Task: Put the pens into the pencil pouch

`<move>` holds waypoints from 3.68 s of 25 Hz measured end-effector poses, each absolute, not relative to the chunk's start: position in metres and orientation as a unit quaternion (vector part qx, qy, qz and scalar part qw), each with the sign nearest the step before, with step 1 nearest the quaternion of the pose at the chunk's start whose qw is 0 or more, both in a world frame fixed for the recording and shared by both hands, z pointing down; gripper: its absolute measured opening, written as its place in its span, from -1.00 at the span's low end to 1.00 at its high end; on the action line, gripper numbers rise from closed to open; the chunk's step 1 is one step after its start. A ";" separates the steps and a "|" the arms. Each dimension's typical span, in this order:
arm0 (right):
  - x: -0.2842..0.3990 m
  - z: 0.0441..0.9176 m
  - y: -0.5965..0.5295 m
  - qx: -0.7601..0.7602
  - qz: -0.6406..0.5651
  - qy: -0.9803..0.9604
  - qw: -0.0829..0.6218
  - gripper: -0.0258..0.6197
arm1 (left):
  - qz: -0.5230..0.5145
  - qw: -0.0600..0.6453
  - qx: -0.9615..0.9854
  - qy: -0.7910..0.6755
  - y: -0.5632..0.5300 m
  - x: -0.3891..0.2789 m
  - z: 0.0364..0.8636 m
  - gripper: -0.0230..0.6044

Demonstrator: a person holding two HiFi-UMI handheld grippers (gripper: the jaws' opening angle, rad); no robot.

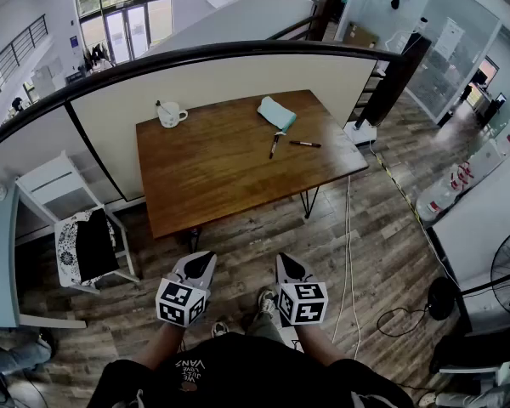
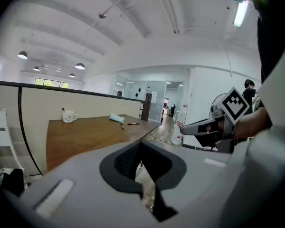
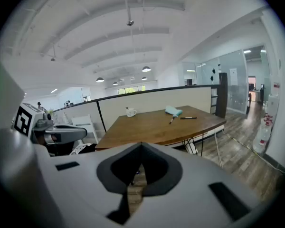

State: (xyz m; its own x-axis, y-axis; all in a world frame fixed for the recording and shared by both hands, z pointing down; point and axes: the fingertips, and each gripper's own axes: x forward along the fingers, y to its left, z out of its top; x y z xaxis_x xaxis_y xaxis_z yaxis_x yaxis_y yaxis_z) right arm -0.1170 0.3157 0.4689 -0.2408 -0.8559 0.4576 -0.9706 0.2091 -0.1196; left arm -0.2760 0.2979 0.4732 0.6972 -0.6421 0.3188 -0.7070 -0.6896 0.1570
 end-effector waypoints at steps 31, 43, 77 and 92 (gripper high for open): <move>0.007 0.482 0.173 0.562 0.224 -0.785 0.132 -0.54 | 0.098 0.157 0.897 -0.402 0.170 -0.135 0.478 -0.48; 0.050 0.504 0.144 0.546 0.252 -0.789 0.130 -0.54 | 0.107 0.164 0.879 -0.434 0.149 -0.108 0.486 -0.48; -0.006 0.604 -0.115 0.564 0.282 -0.738 0.241 -0.54 | 0.123 0.209 0.894 -0.377 -0.083 -0.124 0.530 -0.48; -0.010 0.657 -0.161 0.541 0.284 -0.723 0.322 -0.62 | 0.125 0.238 0.861 -0.432 -0.114 -0.139 0.546 -0.48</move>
State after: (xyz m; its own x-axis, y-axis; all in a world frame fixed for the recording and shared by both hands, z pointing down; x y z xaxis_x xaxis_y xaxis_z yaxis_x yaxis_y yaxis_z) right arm -0.0103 -0.1610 0.6569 -0.2076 -0.5992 0.7732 -0.9654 0.2529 -0.0632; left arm -0.1393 -0.1143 0.5461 0.5956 -0.6847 0.4201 -0.8033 -0.5133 0.3022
